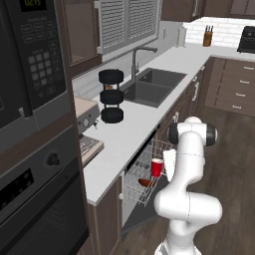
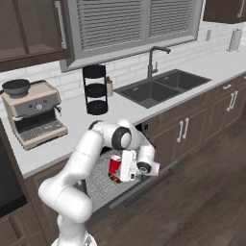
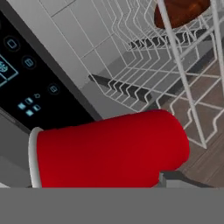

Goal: Pick up the cup and bowl from the counter, place them in the dishwasher, and close the dishwasher door.

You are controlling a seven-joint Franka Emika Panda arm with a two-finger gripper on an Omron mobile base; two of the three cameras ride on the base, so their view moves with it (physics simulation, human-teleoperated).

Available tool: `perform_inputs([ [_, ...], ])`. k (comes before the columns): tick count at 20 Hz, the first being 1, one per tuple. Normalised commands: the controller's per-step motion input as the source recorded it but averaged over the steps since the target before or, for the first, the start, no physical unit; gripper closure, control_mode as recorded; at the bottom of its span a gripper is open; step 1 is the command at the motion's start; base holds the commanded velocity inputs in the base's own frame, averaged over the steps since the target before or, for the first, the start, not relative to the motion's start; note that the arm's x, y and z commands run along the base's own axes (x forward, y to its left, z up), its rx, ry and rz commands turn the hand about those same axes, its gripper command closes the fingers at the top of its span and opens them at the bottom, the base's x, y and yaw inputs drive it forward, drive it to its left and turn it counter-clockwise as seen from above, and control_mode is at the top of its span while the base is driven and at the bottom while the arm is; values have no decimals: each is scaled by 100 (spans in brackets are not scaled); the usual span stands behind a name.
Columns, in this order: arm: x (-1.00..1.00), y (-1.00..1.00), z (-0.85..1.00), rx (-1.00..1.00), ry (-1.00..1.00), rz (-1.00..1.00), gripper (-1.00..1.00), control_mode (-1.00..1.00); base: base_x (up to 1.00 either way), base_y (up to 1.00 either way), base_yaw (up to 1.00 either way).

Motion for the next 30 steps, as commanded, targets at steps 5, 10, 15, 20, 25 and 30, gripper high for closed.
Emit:
perform_inputs([
  [5,30,-4,-5,11,0,0,100,-100,0,0,0],
  [10,36,0,-6,12,3,-1,100,-100,0,0,0],
  [15,25,0,-64,1,7,-2,100,-100,0,0,0],
  [20,3,0,-51,0,0,-7,100,-100,0,0,0],
  [25,-5,0,38,0,-3,-11,100,-100,0,0,0],
  [30,8,25,54,-3,0,-9,100,-100,0,0,0],
])
